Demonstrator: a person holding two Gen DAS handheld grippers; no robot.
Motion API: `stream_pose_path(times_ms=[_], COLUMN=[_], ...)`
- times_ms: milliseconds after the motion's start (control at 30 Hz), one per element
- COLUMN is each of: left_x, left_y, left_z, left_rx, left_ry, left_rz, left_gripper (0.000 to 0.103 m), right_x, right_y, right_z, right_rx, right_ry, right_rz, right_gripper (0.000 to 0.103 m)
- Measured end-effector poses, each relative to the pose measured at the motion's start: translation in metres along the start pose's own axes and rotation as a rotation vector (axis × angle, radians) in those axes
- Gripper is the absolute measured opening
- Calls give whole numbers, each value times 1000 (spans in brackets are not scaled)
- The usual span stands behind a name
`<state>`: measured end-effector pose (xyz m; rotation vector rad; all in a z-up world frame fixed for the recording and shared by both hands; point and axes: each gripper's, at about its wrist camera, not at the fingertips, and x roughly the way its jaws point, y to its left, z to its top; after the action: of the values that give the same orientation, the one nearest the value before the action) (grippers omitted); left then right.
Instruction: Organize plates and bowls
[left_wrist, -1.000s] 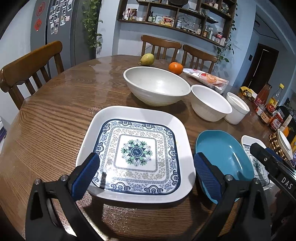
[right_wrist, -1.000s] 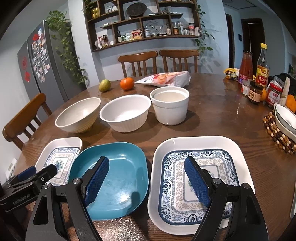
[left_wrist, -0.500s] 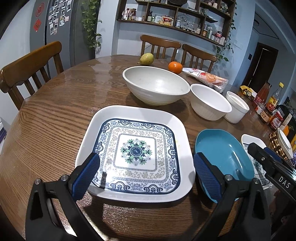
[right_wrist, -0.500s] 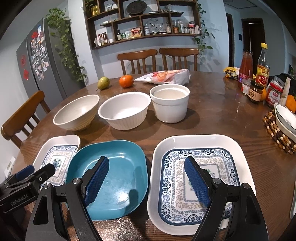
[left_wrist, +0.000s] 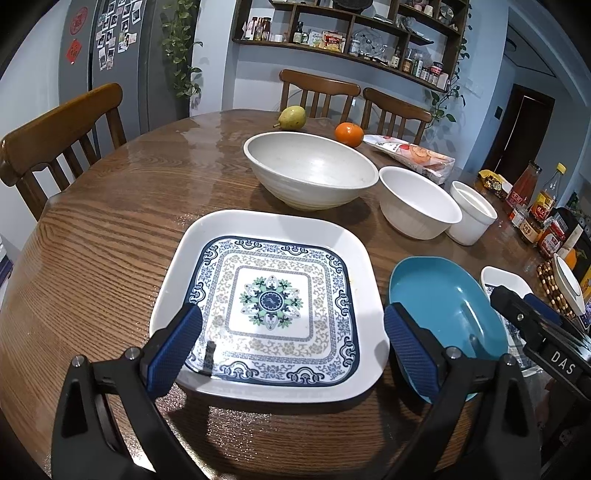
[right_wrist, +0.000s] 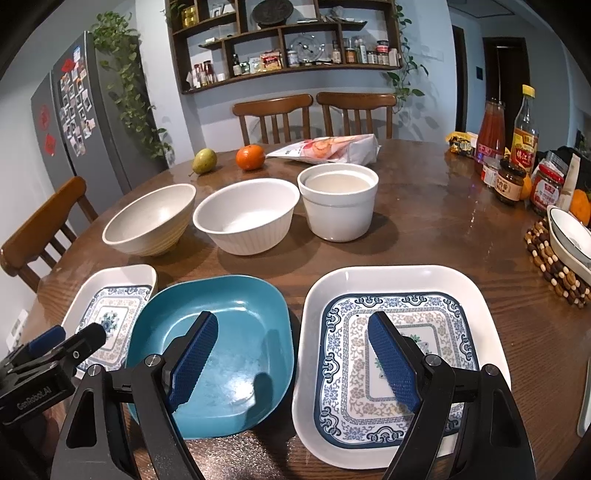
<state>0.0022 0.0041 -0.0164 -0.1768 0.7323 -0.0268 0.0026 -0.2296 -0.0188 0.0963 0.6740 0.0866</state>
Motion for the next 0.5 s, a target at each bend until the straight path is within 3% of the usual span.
stream_pose_path(times_ms=[500], left_x=[0], left_y=[0], left_z=[0], left_rx=[0], left_ry=[2], left_rz=[0], left_gripper=[96], right_x=[0], right_y=[0], right_z=[0], right_rx=[-1], right_ry=[1], right_rz=[-2], right_gripper=[84])
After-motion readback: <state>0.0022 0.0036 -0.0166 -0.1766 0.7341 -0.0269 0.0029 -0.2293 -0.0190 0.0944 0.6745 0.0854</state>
